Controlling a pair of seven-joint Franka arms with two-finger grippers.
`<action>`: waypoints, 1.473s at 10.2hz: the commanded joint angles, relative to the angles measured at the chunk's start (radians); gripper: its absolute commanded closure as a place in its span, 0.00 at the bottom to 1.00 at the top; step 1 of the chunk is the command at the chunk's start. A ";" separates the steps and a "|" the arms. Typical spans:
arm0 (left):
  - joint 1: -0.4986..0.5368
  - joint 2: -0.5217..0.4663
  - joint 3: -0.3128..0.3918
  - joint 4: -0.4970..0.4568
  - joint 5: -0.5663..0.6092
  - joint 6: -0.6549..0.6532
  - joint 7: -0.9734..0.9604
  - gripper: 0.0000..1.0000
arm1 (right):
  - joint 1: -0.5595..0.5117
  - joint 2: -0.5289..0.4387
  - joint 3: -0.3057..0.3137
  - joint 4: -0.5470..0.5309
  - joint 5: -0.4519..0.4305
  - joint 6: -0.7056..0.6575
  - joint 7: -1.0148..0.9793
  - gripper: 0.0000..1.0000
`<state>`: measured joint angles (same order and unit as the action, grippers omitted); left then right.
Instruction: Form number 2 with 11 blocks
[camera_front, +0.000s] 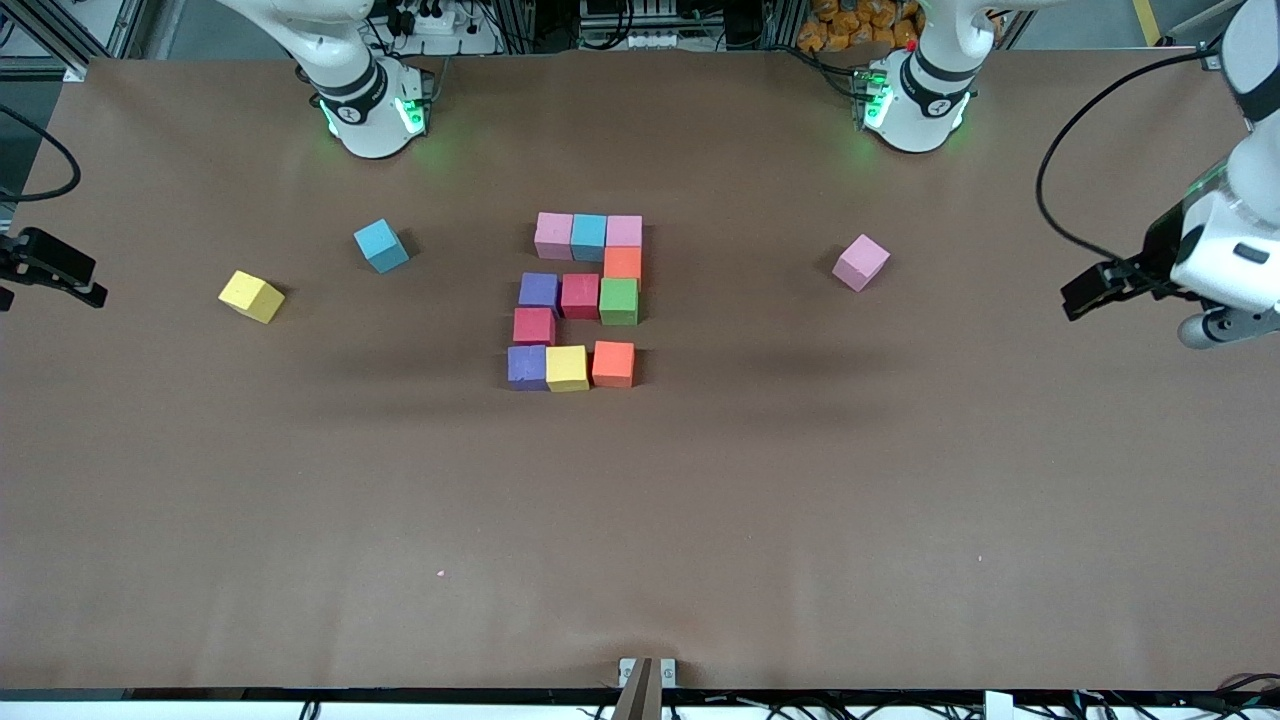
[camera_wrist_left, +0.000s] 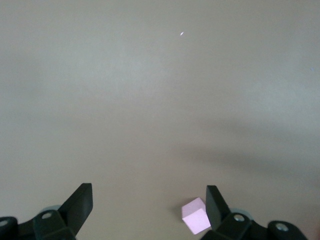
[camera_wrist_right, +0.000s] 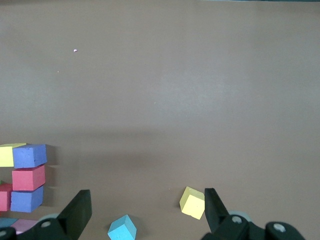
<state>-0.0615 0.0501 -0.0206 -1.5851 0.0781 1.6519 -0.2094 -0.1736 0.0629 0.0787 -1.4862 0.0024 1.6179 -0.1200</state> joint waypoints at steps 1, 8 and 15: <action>-0.017 -0.042 0.002 0.022 -0.027 -0.024 0.116 0.00 | -0.007 0.002 0.004 0.009 -0.005 0.000 -0.004 0.00; -0.024 -0.052 -0.024 0.076 -0.084 -0.144 0.116 0.00 | -0.007 0.003 0.004 0.009 -0.007 0.000 -0.004 0.00; -0.017 -0.035 -0.059 0.091 -0.086 -0.169 0.110 0.00 | -0.009 0.003 0.004 0.009 -0.007 0.005 -0.004 0.00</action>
<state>-0.0873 0.0029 -0.0750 -1.5199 0.0148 1.5084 -0.1153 -0.1742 0.0630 0.0785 -1.4862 0.0024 1.6200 -0.1200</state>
